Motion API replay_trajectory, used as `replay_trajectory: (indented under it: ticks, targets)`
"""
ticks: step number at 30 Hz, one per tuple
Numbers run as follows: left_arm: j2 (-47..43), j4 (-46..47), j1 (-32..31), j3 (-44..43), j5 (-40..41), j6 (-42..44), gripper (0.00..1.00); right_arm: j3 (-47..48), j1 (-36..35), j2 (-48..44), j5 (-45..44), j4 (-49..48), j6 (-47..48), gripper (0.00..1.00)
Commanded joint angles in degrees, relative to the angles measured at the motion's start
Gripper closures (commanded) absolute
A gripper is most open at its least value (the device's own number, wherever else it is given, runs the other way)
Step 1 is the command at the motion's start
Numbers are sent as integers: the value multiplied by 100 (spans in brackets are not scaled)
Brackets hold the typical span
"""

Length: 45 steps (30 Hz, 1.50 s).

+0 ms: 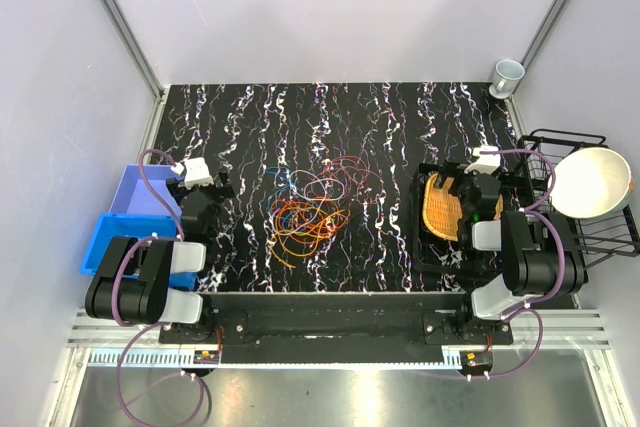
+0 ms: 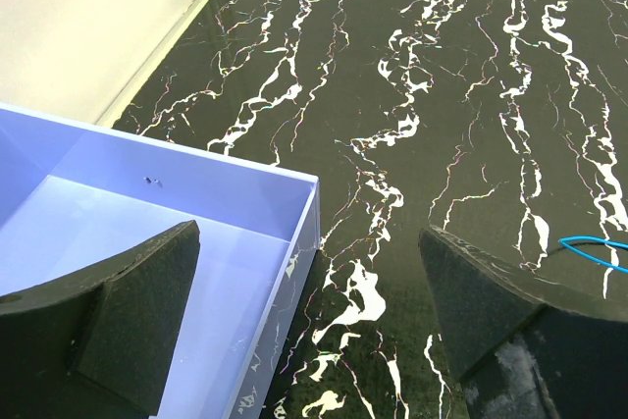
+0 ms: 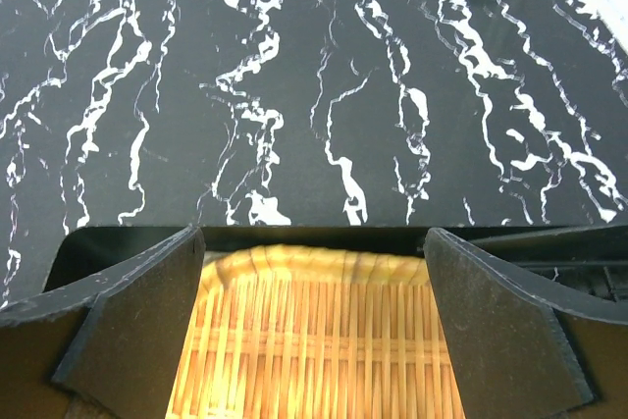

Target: Untangle the cables

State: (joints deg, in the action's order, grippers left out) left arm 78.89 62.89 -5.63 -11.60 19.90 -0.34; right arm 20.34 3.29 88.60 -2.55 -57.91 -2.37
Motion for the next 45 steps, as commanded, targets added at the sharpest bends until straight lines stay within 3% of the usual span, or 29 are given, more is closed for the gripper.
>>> replay_trajectory:
  ticks: [1,10,17,21,24,27,30,31,33,36,37,38,41,45]
  targets:
    - [21,382,-8,-45,-30,-54,1,277,23,-342,105,418,35,0]
    - [21,382,-9,-45,-30,-54,1,1121,5,-835,685,2159,211,0]
    - [3,382,-8,-45,-21,-54,1,1665,-223,-1116,1063,2810,167,0]
    - [-110,373,-17,-53,214,-54,1,2699,-601,-1134,1300,3811,44,0]
    - [-452,-127,-61,-150,154,-2,1,3613,-978,-994,1309,4953,-53,0]
    - [-1024,-1636,-184,-929,224,157,1,4283,-1453,-993,1109,5658,-62,0]
    - [-1586,-3462,-298,-2025,479,-342,1,4723,-1867,-1177,747,6071,-500,0]
    - [-1692,-4730,-299,-2388,480,-997,1,4829,-1867,-1248,921,6142,-893,0]
    - [-1781,-5827,-298,-3221,365,-1520,1,4875,-1867,-1397,1333,6047,-950,0]
    - [-1650,-7137,-211,-3559,777,-3510,1,4102,-1719,-1512,468,5335,-2482,0]
    - [-1579,-8003,-89,-3639,752,-4544,1,4075,-1613,-1460,831,5256,-2783,0]
    - [-1457,-8125,-1,-3735,-40,-4476,1,4266,-1612,-1398,1052,5298,-2804,1]
    - [-1403,-8002,18,-3964,-1283,-3702,1,4775,-1673,-1126,1301,5746,-2839,1]
    - [-1982,-7812,-17,-3685,-1909,-3675,1,5646,-1674,-530,1746,6824,-2637,0]
